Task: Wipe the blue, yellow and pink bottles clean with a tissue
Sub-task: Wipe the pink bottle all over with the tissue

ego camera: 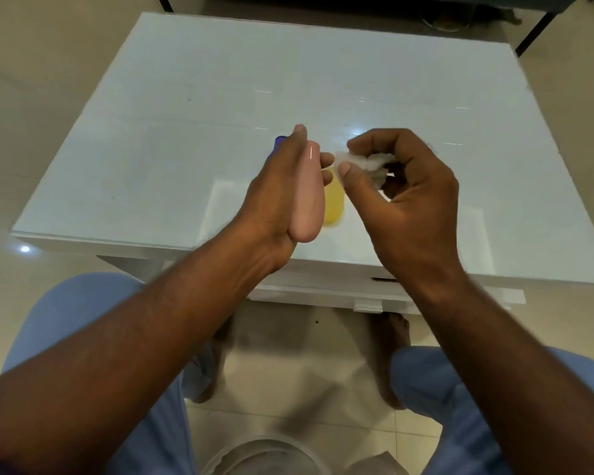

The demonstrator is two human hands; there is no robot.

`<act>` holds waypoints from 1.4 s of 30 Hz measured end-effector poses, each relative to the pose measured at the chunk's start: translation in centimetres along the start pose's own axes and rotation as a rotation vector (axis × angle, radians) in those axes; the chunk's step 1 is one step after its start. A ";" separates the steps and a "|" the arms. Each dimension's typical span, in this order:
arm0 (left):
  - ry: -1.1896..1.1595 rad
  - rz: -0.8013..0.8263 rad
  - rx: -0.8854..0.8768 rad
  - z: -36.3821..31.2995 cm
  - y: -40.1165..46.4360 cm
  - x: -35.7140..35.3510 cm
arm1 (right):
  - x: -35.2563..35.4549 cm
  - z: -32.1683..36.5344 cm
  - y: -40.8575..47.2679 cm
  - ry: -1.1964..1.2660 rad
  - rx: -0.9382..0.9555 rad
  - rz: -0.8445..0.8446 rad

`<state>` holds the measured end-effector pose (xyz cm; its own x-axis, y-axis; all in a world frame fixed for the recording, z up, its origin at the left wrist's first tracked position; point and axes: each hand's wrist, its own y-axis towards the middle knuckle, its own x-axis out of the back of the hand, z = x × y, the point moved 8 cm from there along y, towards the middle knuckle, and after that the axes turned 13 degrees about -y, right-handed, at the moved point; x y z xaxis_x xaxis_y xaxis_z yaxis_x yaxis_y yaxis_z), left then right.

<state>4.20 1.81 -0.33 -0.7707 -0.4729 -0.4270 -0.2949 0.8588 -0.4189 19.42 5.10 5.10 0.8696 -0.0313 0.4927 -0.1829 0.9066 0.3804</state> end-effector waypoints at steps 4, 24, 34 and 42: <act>-0.121 0.131 0.031 0.0 1.4 -1.0 | -1.4 0.2 0.1 -0.042 0.068 0.074; -0.150 0.128 0.083 0.5 2.3 -1.0 | -2.7 0.2 -1.2 -0.041 0.091 0.264; -0.149 0.077 0.031 0.6 2.2 0.0 | -2.5 -0.2 -0.6 0.051 -0.020 0.244; -0.020 0.018 0.058 0.9 1.5 0.2 | -1.2 -0.6 0.6 0.177 -0.091 0.098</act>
<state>4.14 2.84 -1.78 -0.7640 -0.4615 -0.4509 -0.2473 0.8550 -0.4559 18.52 5.90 4.27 0.9181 0.1262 0.3756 -0.2356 0.9361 0.2614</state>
